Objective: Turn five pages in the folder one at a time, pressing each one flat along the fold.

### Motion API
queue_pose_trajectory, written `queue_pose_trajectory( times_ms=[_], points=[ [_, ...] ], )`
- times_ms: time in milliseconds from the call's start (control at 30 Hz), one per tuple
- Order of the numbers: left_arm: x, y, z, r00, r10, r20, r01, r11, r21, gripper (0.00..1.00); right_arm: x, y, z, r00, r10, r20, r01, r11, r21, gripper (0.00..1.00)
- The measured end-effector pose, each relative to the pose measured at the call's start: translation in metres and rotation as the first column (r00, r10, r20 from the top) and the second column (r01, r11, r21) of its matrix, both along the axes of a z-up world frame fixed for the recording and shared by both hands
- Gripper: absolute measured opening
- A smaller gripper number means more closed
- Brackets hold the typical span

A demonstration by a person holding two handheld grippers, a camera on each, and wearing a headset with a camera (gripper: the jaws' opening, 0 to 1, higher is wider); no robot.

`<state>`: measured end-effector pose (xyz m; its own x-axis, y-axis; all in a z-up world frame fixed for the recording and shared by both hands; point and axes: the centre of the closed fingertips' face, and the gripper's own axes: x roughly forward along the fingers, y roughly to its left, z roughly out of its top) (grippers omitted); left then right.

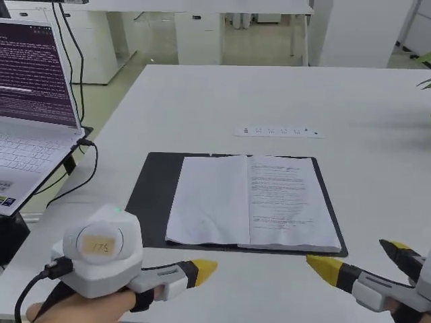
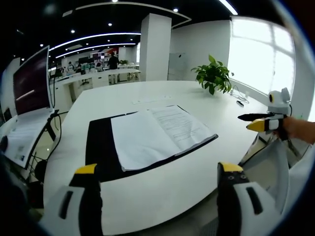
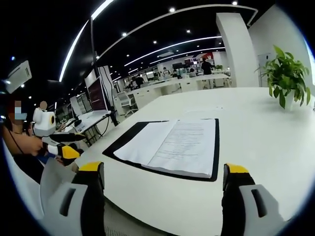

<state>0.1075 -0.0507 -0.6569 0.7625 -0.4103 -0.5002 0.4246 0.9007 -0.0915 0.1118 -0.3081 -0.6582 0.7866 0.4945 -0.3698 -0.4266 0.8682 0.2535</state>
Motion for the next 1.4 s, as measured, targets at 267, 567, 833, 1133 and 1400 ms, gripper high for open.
queue_pose_trajectory(
  times_ms=[267,567,833,1133,1400],
  points=[
    [-0.002,0.000,-0.003,1.000,0.004,-0.010,-0.004,1.000,0.004,0.99,0.000,0.000,0.001,1.000,0.002,-0.003,-0.002,1.000,0.014,1.00],
    [0.010,-0.007,-0.006,1.000,-0.024,-0.017,0.024,1.000,0.019,0.99,-0.002,0.002,0.001,1.000,0.001,-0.003,-0.001,1.000,0.017,0.99],
    [0.031,-0.032,-0.013,0.994,-0.108,-0.021,0.109,0.993,0.053,0.99,-0.002,0.007,0.002,1.000,0.003,-0.003,-0.003,1.000,0.019,0.98],
    [0.055,-0.074,-0.019,0.978,-0.210,-0.016,0.210,0.975,0.068,0.93,-0.005,0.009,0.000,1.000,-0.006,-0.006,0.006,1.000,0.020,0.96],
    [0.064,-0.102,-0.029,0.962,-0.271,-0.025,0.272,0.958,0.088,0.91,-0.006,0.008,0.001,1.000,-0.027,-0.005,0.027,0.999,0.028,0.96]
  ],
)
